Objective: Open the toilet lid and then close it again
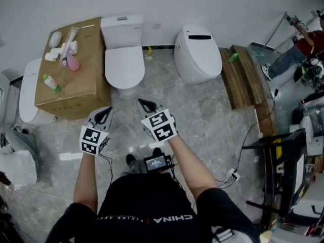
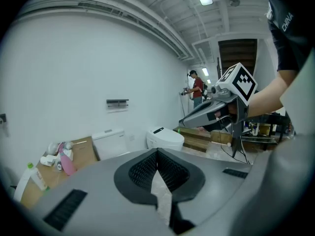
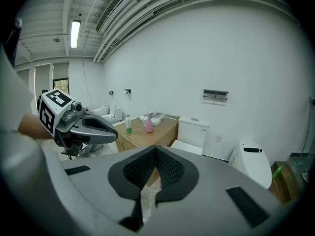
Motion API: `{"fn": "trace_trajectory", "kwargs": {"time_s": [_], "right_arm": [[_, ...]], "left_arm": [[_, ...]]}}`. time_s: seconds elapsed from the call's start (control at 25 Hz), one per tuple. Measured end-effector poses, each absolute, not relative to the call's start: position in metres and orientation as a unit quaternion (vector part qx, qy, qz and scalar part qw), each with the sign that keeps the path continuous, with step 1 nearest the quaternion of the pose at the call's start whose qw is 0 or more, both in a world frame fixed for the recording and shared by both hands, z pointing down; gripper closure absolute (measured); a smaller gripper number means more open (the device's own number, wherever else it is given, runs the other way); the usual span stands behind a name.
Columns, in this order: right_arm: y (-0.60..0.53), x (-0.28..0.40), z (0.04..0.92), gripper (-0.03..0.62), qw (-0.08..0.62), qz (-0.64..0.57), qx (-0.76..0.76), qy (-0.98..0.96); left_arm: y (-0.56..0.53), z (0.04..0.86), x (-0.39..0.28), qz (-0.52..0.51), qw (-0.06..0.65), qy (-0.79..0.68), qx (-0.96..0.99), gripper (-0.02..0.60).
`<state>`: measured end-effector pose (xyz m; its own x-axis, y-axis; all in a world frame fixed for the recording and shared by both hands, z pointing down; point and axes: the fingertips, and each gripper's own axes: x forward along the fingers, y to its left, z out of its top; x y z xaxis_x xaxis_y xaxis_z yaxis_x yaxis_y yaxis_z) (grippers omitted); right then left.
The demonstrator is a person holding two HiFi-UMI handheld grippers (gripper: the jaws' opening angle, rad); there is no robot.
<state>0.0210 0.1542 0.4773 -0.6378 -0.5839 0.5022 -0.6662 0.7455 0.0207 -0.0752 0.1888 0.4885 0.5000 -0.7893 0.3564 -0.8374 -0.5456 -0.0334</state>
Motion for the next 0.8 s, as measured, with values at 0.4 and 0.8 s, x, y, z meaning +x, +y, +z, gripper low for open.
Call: {"fn": "trace_trajectory", "kwargs": {"time_s": [0.4,0.8], "right_arm": [[0.140,0.045,0.473,0.580,0.242,0.074,0.312,-0.916],[0.125,0.064,0.478,0.582,0.237,0.098,0.304,-0.918]], "left_arm": [[0.167,0.474,-0.037,0.181,0.072,-0.502,0.843,0.572],[0.157,0.466,-0.014,0.180,0.071,-0.502,0.843,0.572]]}}
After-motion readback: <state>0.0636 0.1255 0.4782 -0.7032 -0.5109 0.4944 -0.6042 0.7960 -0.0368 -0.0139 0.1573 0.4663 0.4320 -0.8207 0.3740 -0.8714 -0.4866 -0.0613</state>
